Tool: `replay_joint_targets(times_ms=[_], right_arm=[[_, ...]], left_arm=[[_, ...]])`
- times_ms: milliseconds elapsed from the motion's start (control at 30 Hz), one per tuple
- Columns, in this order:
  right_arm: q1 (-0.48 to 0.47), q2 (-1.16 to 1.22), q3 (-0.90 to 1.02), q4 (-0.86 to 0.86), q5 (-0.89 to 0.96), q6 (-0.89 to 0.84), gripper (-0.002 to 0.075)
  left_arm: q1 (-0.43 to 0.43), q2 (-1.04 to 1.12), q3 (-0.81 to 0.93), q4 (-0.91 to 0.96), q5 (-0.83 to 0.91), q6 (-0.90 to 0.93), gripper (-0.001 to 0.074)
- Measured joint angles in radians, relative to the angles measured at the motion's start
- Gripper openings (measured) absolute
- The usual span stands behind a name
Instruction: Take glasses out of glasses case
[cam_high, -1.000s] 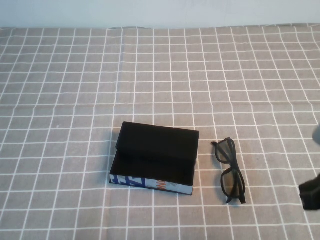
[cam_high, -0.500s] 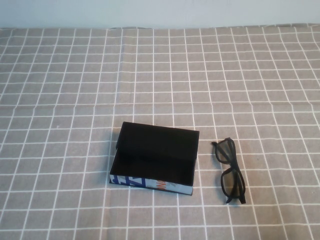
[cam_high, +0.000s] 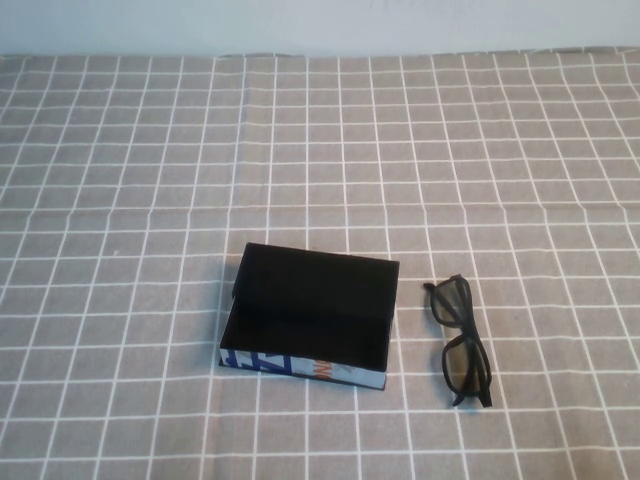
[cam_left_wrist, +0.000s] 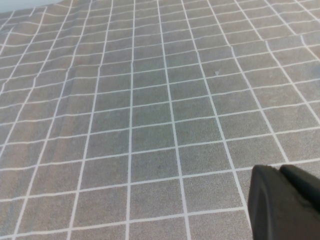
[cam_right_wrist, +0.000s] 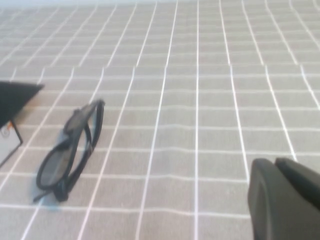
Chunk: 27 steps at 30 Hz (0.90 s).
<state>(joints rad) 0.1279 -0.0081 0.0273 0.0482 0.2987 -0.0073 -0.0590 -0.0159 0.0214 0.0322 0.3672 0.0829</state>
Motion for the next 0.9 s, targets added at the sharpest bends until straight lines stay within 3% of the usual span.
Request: replay_joint_targets(times_ms=[900], right_arm=[[0.0, 0.0, 0.0, 0.0, 0.014, 0.0, -0.0018]], left_arm=[[0.0, 0.0, 0.0, 0.0, 0.0, 0.0, -0.0004]])
